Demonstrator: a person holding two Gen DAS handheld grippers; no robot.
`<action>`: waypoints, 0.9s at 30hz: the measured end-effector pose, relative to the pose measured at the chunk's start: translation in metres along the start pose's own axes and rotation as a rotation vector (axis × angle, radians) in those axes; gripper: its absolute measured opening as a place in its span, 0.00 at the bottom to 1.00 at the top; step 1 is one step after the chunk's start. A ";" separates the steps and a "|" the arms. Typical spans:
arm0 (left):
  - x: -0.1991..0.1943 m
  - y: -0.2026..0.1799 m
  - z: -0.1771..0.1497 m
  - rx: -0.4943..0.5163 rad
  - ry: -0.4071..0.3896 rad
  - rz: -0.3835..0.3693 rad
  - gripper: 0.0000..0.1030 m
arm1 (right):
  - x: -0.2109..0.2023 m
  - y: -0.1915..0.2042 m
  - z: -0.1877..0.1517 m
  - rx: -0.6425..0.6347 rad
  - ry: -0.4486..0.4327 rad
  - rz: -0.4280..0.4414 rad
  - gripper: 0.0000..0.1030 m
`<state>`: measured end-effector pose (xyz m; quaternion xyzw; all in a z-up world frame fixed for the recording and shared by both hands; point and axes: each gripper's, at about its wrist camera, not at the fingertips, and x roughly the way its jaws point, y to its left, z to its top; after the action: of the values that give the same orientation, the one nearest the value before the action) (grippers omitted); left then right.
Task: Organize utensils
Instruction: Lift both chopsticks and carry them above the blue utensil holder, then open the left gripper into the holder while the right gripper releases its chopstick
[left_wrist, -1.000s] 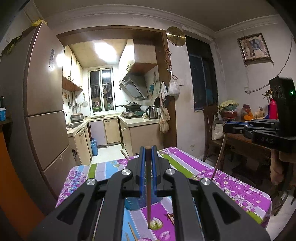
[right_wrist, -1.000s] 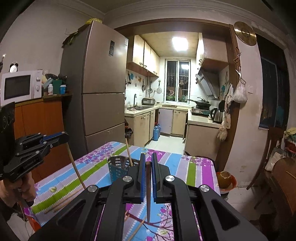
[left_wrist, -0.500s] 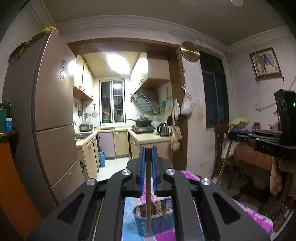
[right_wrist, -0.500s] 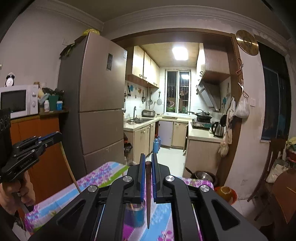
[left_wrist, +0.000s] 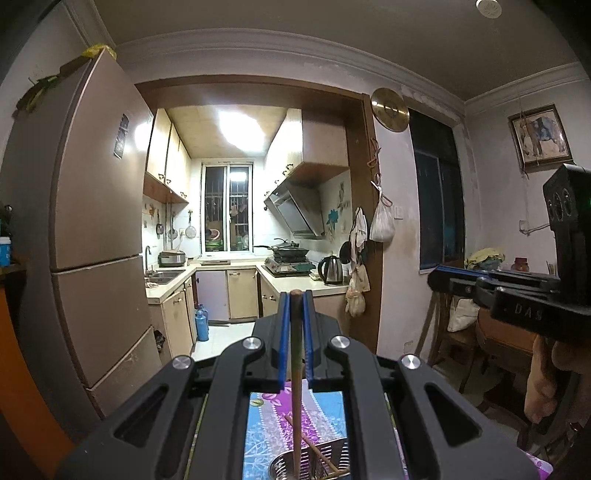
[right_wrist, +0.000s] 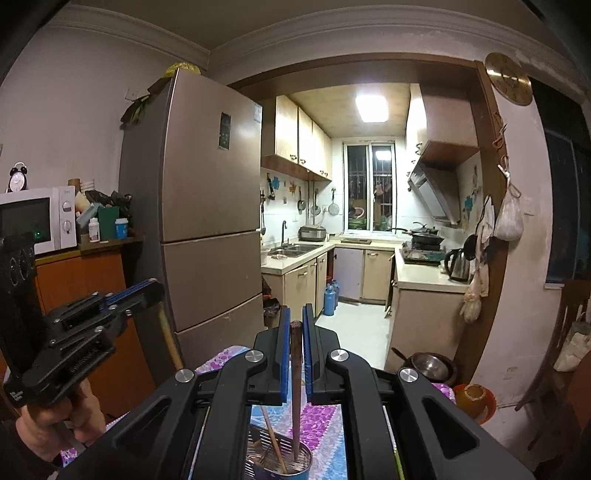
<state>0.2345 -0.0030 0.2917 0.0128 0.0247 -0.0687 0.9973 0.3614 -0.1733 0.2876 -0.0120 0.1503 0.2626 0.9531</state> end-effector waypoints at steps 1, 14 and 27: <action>0.004 0.001 -0.003 -0.002 0.004 0.000 0.05 | 0.005 0.000 -0.002 -0.001 0.007 0.001 0.07; 0.047 0.017 -0.044 -0.034 0.082 0.011 0.05 | 0.061 -0.013 -0.045 0.059 0.087 0.024 0.07; 0.061 0.025 -0.060 -0.041 0.128 0.010 0.28 | 0.083 -0.023 -0.066 0.096 0.135 0.030 0.08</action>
<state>0.2959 0.0152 0.2287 -0.0029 0.0899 -0.0621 0.9940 0.4219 -0.1589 0.1990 0.0184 0.2267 0.2680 0.9362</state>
